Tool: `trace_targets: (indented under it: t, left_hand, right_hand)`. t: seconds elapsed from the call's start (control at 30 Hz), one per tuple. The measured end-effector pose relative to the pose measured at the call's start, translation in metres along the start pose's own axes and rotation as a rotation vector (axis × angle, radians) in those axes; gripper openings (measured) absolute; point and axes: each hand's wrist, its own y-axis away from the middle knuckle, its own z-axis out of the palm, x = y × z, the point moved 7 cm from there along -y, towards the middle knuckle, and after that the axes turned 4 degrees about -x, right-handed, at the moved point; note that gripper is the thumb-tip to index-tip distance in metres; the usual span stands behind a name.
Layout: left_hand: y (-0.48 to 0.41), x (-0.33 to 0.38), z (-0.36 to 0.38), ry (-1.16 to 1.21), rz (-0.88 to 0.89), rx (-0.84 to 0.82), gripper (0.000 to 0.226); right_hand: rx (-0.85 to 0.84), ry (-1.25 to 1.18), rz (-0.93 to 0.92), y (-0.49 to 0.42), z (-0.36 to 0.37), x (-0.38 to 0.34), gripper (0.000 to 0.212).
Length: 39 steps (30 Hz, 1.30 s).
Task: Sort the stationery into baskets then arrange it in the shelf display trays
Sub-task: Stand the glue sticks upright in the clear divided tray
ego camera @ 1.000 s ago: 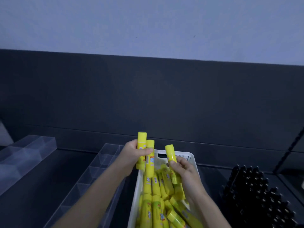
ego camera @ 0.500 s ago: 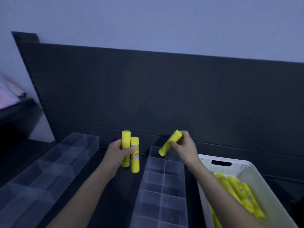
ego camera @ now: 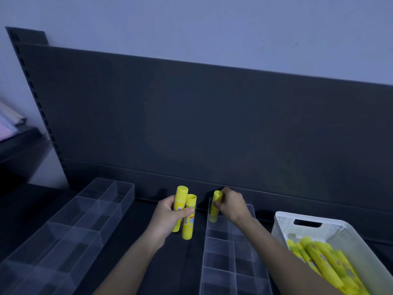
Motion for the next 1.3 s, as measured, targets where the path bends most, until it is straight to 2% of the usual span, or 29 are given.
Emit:
trace_targets:
  t: [0.13,0.23,0.3,0.37,0.43,0.53,0.6,0.67,0.7,0.73,0.8,0.87,0.93,1.03,1.13,1.3]
  left_hand:
    - [-0.006,0.001,0.005,0.015,-0.018,0.005,0.014]
    - [-0.009,0.006,0.007,0.039,-0.006,0.008,0.012]
    - [-0.011,0.010,0.009,0.066,0.006,0.016,0.011]
    - [-0.013,0.015,0.013,0.122,0.018,0.008,0.014]
    - [-0.014,0.021,0.023,0.211,0.029,-0.048,0.020]
    - [-0.014,0.028,0.045,0.332,0.036,-0.143,0.021]
    - [-0.014,0.027,0.051,0.329,0.030,-0.142,0.012]
    - [-0.015,0.023,0.046,0.240,0.030,-0.093,0.007]
    - [-0.016,0.020,0.041,0.175,0.030,-0.063,0.005]
    - [-0.017,0.016,0.034,0.106,0.023,-0.034,0.007]
    - [-0.018,0.006,0.025,-0.020,-0.013,-0.004,0.014]
    - [-0.019,-0.003,0.022,-0.055,-0.059,-0.011,0.011]
    - [-0.018,-0.007,0.026,-0.049,-0.078,-0.035,0.008]
    - [-0.016,-0.004,0.032,-0.146,0.002,-0.074,0.012]
    - [-0.012,0.001,0.032,-0.229,0.102,-0.122,0.003]
    - [-0.009,0.003,0.025,-0.204,0.140,-0.108,0.015]
  right_hand:
    - [-0.033,-0.006,-0.006,0.001,0.000,-0.001,0.015]
    - [-0.033,-0.039,-0.019,0.008,-0.007,-0.001,0.030]
    - [0.041,-0.146,-0.050,0.018,-0.022,-0.003,0.036]
    - [0.073,-0.329,-0.120,0.033,-0.034,-0.009,0.021]
    - [-0.036,-0.478,-0.184,0.047,-0.033,-0.017,0.008]
    - [-0.277,-0.688,-0.211,0.059,-0.018,-0.021,0.009]
    - [-0.364,-0.789,-0.189,0.063,-0.016,-0.018,0.012]
    - [-0.298,-0.916,-0.107,0.062,-0.027,-0.008,0.003]
    - [-0.193,-0.941,-0.058,0.060,-0.038,0.002,0.008]
    - [-0.069,-0.894,-0.020,0.058,-0.052,0.014,0.011]
    - [0.125,-0.537,0.003,0.051,-0.080,0.031,0.008]
    - [0.111,-0.117,0.004,0.042,-0.085,0.029,0.016]
    - [0.033,0.087,-0.010,0.034,-0.072,0.019,0.028]
    - [0.005,0.178,-0.055,0.024,-0.051,0.000,0.035]
    - [-0.027,0.198,-0.046,0.013,-0.032,-0.003,0.040]
    - [-0.077,0.005,0.006,0.005,-0.011,0.013,0.041]
